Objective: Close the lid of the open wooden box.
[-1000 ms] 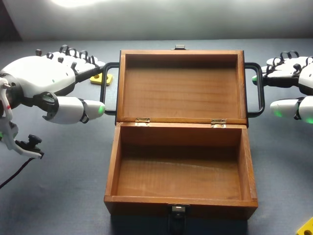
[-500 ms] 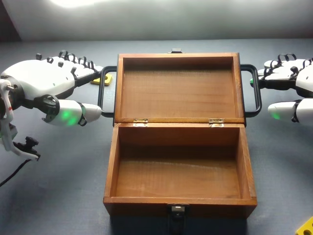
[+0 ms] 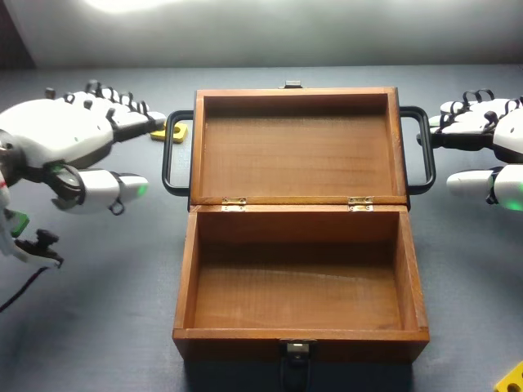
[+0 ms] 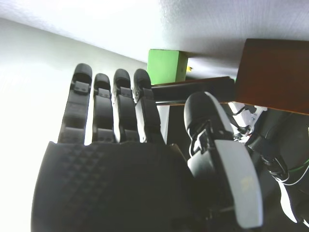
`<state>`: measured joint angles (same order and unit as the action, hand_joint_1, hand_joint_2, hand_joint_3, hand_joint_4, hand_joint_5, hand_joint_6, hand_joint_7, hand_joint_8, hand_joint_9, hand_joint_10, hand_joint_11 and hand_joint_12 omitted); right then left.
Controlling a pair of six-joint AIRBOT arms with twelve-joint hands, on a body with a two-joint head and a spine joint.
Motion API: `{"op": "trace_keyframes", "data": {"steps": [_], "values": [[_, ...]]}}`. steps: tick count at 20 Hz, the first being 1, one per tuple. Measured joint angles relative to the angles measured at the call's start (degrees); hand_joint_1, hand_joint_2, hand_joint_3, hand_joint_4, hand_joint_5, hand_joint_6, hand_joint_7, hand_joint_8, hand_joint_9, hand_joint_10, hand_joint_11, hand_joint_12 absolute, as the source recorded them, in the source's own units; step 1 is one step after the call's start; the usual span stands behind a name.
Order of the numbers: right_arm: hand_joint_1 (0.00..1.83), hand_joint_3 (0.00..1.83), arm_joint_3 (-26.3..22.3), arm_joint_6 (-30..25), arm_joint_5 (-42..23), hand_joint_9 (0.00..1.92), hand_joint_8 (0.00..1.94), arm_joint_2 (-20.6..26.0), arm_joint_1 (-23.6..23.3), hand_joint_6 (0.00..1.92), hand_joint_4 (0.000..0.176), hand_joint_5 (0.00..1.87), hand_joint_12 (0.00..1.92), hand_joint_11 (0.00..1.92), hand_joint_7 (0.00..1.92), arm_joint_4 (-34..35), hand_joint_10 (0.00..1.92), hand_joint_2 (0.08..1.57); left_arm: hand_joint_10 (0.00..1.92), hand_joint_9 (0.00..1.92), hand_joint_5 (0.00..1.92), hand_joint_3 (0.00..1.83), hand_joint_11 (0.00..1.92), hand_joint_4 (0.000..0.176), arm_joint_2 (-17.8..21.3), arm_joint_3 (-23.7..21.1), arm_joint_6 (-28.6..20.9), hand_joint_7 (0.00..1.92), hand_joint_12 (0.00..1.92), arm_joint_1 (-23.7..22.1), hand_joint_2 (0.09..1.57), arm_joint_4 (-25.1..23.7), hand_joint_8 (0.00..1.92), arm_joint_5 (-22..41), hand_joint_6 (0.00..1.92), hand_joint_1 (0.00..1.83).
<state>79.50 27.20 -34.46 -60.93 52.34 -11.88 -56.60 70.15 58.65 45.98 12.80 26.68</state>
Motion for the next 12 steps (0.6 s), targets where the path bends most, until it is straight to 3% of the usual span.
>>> {"op": "trace_keyframes", "data": {"steps": [2, 3, 6, 12], "values": [[0.26, 0.00, 0.00, 0.00, 0.02, 0.05, 0.00, 0.00, 0.00, 0.00, 0.000, 0.24, 0.00, 0.10, 0.16, 0.02, 0.00, 1.52, 0.02, 0.08, 0.17, 0.00, 0.05, 0.000, 0.13, 0.07, 0.04, 0.10, 0.02, 0.00, 1.44, 0.24, 0.02, 0.31, 0.02, 0.37], [0.26, 0.00, 0.00, 0.00, -0.04, 0.04, 0.00, 0.00, 0.00, 0.00, 0.000, 0.24, 0.01, 0.12, 0.16, 0.00, 0.00, 1.51, 0.00, 0.00, 0.03, 0.00, 0.00, 0.001, 0.09, 0.07, 0.02, 0.01, 0.00, -0.02, 1.39, 0.02, 0.00, -0.11, 0.00, 0.03], [0.27, 0.00, -0.02, 0.00, -0.07, 0.05, 0.00, -0.11, 0.00, 0.00, 0.000, 0.24, 0.01, 0.12, 0.16, -0.04, 0.00, 1.52, 0.00, 0.00, 0.01, 0.00, 0.08, 0.000, -0.76, 0.74, 0.04, 0.00, 0.04, -0.04, 1.37, -1.05, 0.00, -2.36, 0.00, 0.00], [0.26, 0.00, -0.13, -0.50, 0.02, 0.05, 0.00, -0.17, 0.00, 0.00, 0.000, 0.23, 0.01, 0.11, 0.17, -1.09, 0.00, 1.52, 0.01, 0.03, 0.06, 0.00, 0.01, 0.000, -1.90, 1.33, 0.09, 0.03, 0.00, -0.98, 1.38, -3.69, 0.01, -6.25, 0.01, 0.00]]}}
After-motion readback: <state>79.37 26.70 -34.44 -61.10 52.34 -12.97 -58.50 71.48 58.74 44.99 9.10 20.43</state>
